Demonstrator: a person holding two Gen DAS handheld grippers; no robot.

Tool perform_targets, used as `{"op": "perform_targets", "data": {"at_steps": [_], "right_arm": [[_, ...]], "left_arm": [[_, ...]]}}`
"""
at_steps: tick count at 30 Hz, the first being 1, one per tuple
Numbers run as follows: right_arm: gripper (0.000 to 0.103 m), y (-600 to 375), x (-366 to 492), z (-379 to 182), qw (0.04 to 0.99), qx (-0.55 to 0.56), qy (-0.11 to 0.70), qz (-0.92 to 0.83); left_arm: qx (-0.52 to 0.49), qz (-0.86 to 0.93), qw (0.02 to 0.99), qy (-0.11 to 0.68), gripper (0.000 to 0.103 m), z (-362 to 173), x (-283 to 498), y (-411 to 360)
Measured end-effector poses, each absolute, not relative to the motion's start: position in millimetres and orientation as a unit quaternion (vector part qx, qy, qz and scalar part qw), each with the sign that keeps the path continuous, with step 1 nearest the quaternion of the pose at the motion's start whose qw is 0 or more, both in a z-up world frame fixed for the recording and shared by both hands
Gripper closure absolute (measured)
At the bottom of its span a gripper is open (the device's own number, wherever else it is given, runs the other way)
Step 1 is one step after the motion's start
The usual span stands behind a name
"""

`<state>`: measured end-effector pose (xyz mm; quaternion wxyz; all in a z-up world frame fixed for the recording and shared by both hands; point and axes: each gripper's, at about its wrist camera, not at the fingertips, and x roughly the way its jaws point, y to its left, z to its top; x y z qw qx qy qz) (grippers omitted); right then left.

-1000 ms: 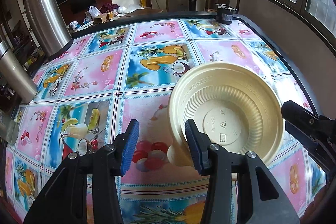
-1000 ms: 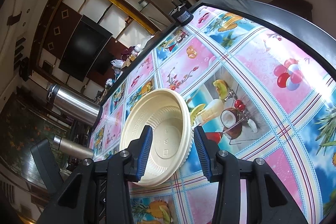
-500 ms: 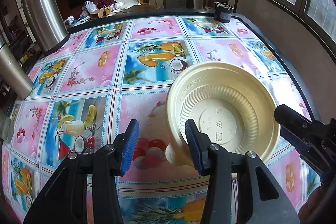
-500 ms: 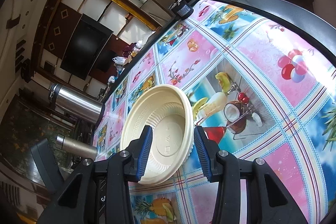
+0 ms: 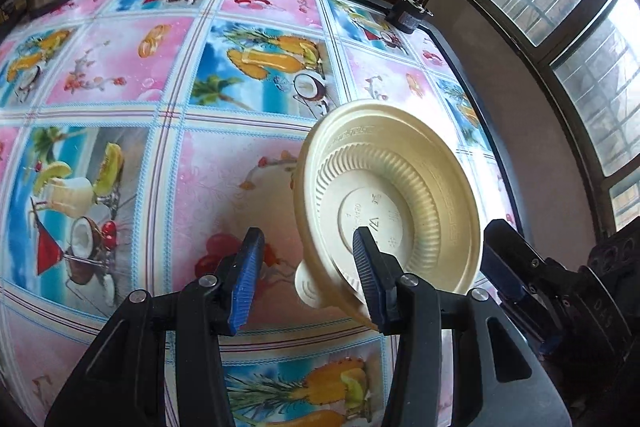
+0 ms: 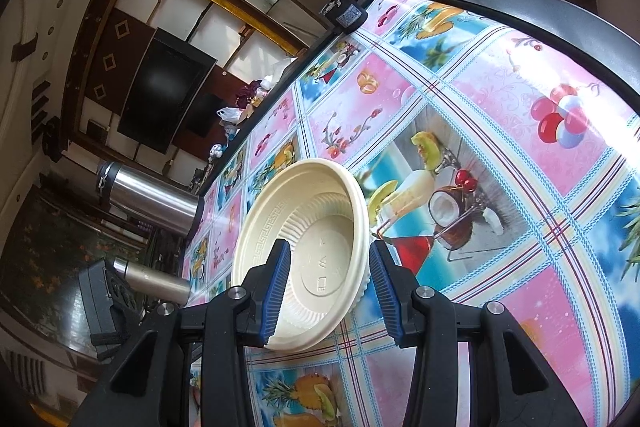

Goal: Organize plates and bowls
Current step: 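Carry the beige bowl with the right gripper toward the stack in the left gripper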

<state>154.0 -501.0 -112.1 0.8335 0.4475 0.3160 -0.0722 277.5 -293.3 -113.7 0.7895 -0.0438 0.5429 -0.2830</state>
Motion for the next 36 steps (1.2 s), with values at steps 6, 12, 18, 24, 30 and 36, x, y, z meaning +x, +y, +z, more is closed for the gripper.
{"op": "perform_targets", "data": {"at_steps": [6,12,18,24,30,36], "right_arm": [[0.059,-502,153,-112,0.834,0.448,0.312,-0.076],[0.059,-502,153,-112,0.835,0.445,0.315,-0.079],[0.062,-501,153,-110,0.836,0.444,0.314,-0.078],[0.07,-502,151,-110,0.834,0.446,0.315,-0.079],[0.085,-502,153,-111,0.833,0.441,0.323,-0.086],[0.084,-500,161,-120,0.825,0.441,0.343,-0.082]], "left_arm": [[-0.077,-0.303,0.761,0.568,0.058,-122,280,-294],[-0.077,-0.299,0.772,0.555,0.058,-114,281,-291],[-0.085,-0.291,0.782,0.545,0.059,-107,283,-281],[-0.084,-0.294,0.79,0.532,0.063,-98,281,-279],[-0.077,-0.291,0.792,0.532,0.082,-102,282,-282],[-0.076,-0.29,0.791,0.533,0.087,-106,285,-282]]}}
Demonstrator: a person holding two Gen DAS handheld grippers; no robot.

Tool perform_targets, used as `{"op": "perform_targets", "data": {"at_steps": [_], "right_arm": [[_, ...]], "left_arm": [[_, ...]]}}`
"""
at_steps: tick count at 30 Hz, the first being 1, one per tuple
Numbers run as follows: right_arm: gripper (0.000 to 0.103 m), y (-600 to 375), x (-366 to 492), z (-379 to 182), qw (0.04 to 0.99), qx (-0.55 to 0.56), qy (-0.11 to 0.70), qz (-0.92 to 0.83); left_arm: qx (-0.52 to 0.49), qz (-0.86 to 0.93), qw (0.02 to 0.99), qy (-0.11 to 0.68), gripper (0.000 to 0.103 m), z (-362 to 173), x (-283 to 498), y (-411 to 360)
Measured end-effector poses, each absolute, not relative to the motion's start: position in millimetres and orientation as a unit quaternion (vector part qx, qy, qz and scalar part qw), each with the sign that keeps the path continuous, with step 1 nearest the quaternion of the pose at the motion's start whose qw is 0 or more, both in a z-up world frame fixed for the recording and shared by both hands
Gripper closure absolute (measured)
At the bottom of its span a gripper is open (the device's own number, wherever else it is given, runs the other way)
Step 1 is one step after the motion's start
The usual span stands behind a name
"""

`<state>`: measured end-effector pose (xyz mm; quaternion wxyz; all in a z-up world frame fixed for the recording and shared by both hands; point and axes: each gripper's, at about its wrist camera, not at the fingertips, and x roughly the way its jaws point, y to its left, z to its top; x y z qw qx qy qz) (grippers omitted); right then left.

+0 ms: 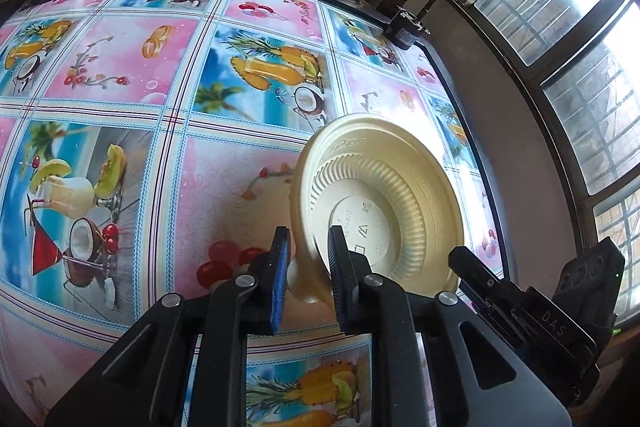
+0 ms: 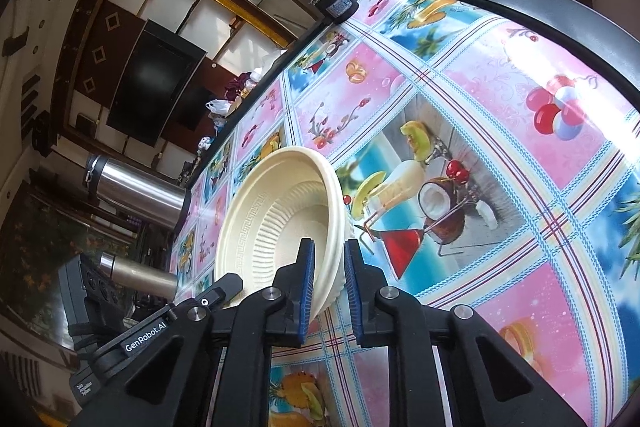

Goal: Organize plates and bowls
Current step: 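Carry the beige bowl with the right gripper toward the stack in the left gripper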

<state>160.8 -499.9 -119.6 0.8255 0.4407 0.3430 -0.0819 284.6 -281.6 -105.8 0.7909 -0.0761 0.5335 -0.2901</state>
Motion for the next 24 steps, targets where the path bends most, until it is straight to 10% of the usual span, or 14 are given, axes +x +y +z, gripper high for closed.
{"op": "perform_targets", "data": {"at_steps": [24], "right_arm": [[0.094,-490,146,-123,0.804,0.473,0.356,-0.057]], "left_arm": [[-0.026,-0.267,0.817,0.51,0.086,-100,234,-260]]}}
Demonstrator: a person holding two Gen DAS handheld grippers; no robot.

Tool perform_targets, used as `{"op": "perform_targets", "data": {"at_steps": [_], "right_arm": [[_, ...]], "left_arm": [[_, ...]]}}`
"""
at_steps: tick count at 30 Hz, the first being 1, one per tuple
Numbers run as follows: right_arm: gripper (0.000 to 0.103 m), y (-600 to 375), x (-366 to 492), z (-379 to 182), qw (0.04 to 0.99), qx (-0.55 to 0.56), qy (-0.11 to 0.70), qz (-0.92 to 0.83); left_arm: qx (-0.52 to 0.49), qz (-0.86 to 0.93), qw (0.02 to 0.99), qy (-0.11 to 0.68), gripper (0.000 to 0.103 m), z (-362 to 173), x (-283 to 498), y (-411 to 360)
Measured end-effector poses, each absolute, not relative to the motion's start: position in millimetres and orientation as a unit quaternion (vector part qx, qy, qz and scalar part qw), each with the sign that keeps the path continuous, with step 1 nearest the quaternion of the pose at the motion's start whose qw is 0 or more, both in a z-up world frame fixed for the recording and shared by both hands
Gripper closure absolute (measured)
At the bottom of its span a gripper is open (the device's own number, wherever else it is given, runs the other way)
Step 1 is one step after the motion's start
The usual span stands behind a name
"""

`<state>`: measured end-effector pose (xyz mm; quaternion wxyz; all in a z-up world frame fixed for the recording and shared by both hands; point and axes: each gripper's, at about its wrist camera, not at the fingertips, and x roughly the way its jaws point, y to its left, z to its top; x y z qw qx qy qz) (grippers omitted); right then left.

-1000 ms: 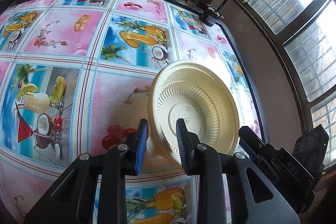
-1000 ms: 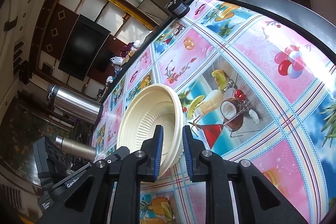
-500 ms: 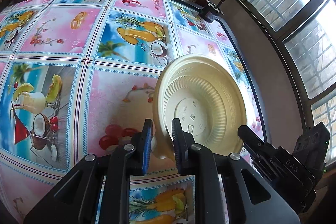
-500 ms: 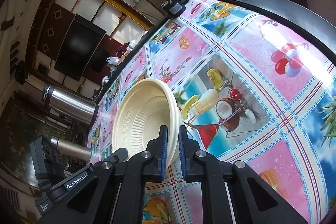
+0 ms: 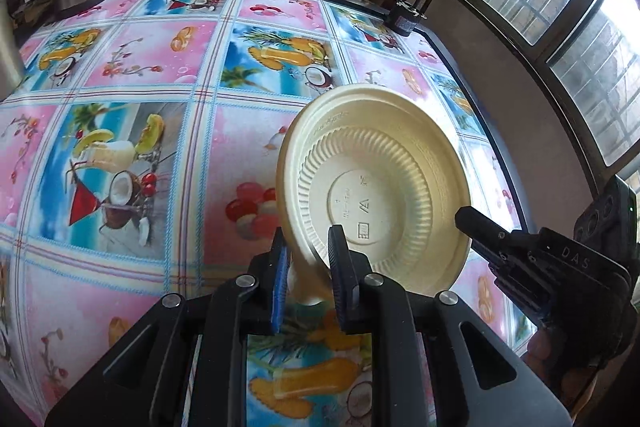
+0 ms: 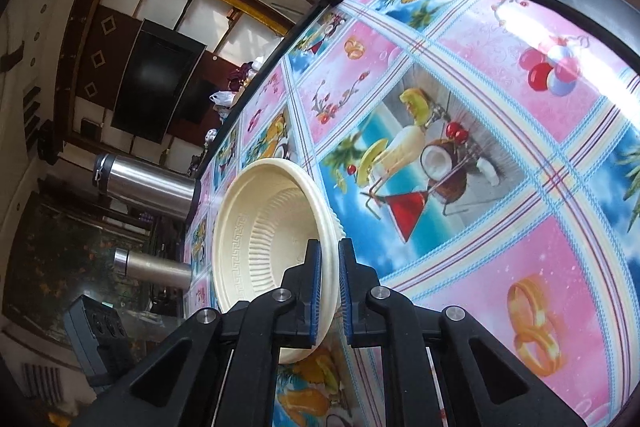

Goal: Organize plates and bowls
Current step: 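Carry the beige bowl with the right gripper toward the stack in the left gripper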

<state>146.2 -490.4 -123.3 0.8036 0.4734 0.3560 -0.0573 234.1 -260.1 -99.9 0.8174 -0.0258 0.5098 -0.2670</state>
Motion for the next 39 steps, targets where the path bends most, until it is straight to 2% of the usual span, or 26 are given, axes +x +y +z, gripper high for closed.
{"op": "perform_targets", "data": {"at_steps": [13,23,39], "right_arm": [[0.094,-381,123,-122,0.809,0.426,0.404,0.026],[0.094,-320,81,-118,0.827,0.403,0.388,0.046],[0.094,-255,61,-120,0.827,0.374,0.413,0.08]], "left_arm": [[-0.064,-0.212,0.83,0.512,0.085,-104,170,-142],[-0.05,-0.202,0.837,0.507,0.085,-104,126,-93],[-0.039,-0.172,0.855,0.488,0.084,-105,86,-30]]}}
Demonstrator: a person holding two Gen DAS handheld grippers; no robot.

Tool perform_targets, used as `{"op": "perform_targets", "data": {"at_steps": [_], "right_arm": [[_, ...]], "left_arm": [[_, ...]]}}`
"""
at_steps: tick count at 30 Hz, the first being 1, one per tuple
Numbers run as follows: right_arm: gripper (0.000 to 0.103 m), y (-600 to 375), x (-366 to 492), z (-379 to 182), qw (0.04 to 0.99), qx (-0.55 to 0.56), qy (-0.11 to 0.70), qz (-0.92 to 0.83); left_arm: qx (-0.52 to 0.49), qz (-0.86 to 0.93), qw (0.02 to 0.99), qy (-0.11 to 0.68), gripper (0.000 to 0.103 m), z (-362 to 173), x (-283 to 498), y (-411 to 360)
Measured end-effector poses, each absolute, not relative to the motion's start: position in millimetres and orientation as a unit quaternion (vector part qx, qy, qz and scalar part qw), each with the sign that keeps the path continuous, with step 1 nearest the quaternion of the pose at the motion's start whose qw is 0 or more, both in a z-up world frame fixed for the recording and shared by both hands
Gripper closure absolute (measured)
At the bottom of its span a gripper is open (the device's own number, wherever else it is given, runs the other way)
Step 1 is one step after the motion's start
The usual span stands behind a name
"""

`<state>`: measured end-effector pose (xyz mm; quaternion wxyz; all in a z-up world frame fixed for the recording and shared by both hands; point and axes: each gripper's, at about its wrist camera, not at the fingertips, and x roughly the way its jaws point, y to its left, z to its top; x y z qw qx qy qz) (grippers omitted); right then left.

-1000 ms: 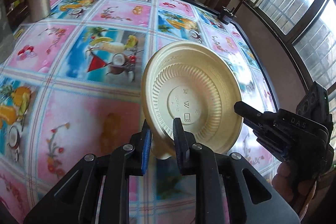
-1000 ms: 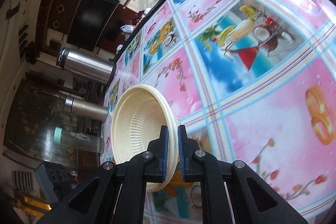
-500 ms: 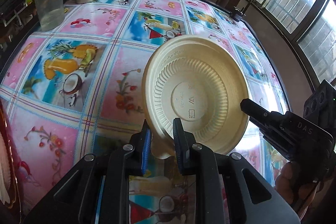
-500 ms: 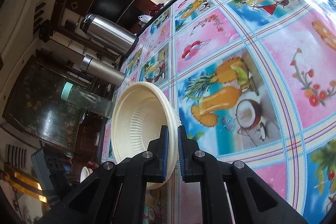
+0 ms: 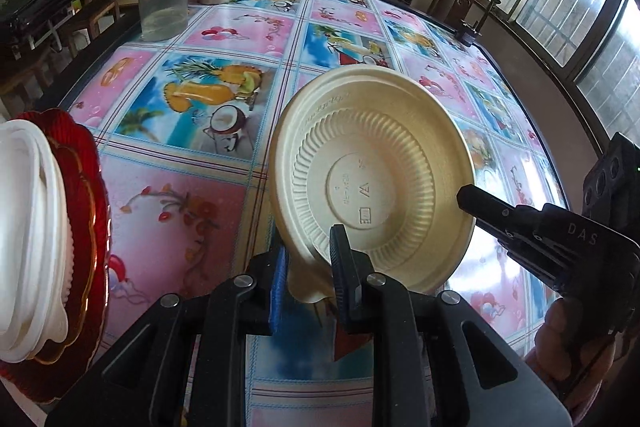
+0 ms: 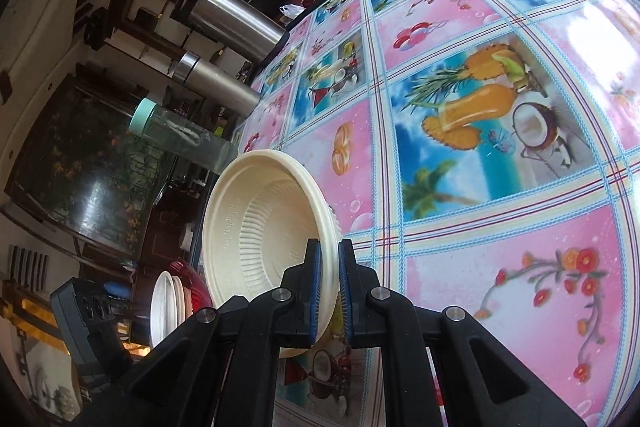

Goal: Organize plates and bowls
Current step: 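Carry the beige bowl with the right gripper toward the stack in the left gripper, then lower the beige bowl into the white bowls on the red plate stack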

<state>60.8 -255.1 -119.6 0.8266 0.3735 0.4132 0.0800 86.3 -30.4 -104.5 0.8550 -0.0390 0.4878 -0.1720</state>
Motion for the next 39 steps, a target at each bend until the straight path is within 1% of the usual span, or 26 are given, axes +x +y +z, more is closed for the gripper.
{"op": "perform_targets", "data": {"at_steps": [21,39], "right_arm": [[0.094,-217,38,-117,0.828,0.359,0.419,0.103],[0.093,-183,25,-72,0.847,0.339,0.387,0.135]], "left_arm": [[-0.005,-0.153,0.877,0.455,0.082,-101,47,1],[0.007,-0.131,0.912,0.389,0.081,-61,23,31]]}}
